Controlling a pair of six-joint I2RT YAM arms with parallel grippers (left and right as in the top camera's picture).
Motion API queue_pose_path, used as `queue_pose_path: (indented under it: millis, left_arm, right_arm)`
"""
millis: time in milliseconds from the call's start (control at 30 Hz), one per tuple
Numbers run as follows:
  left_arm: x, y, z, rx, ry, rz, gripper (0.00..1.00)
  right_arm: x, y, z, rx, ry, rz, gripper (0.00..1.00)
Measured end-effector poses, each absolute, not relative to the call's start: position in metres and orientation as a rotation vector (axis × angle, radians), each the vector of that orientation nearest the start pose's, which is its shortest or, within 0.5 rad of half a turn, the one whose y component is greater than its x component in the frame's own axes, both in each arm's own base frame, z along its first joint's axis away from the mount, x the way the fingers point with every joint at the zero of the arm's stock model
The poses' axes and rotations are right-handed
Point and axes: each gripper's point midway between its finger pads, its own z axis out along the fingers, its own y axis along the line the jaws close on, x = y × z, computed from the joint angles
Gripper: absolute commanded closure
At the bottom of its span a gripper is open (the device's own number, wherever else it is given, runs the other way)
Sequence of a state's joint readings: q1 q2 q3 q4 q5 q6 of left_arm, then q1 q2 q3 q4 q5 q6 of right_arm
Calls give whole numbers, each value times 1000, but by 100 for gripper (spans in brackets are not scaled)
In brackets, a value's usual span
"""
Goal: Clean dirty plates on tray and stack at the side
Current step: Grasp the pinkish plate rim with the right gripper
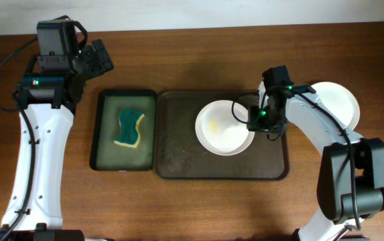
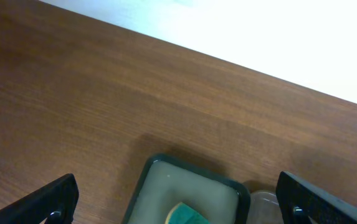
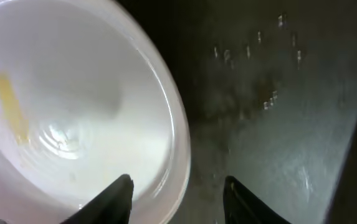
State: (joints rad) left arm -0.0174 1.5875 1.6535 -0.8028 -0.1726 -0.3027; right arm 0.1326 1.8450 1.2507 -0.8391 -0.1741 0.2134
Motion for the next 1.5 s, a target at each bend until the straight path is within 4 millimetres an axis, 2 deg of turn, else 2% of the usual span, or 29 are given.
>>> queue_pose_path:
  millis: [200,267,400,500,733,867,1033,1133,1233,1367,1500]
  left_arm:
    - [446,22,290,-413,2257,34,1]
    - [446,22,290,-413,2257,34,1]
    - [446,22,290,-413,2257,34,0]
    - [446,22,290,-413,2257,34,1]
    - [446,22,290,-413,2257,34,1]
    - [446,22,290,-413,2257,34,0]
    - [446,22,290,-413,2257,34,1]
    - [446,22,290,-413,2257,34,1]
    - [446,22,290,-413,2257,34,1]
    - [446,22,290,-413,2257,34,0]
    - [446,22,290,-413,2257,34,1]
  right_arm:
    - [357,78,61,107,3040,292,50]
    - [353,77,63,111,3060,289,47]
    - [340,75,62,120,3111,280,43]
    - [340,75,61,120,3111,278,42]
    - [334,72,38,171,3109,260,43]
    - [327,71,28,257,3118,254,48]
    - [332,75,23,344,3087,297,54]
    - [336,79,24,349,3068,331,60]
    - [339,80,24,357,3054,342,61]
    - [346,81,25,363,3026,352,72]
    - [349,81,25,361,3014,346,74]
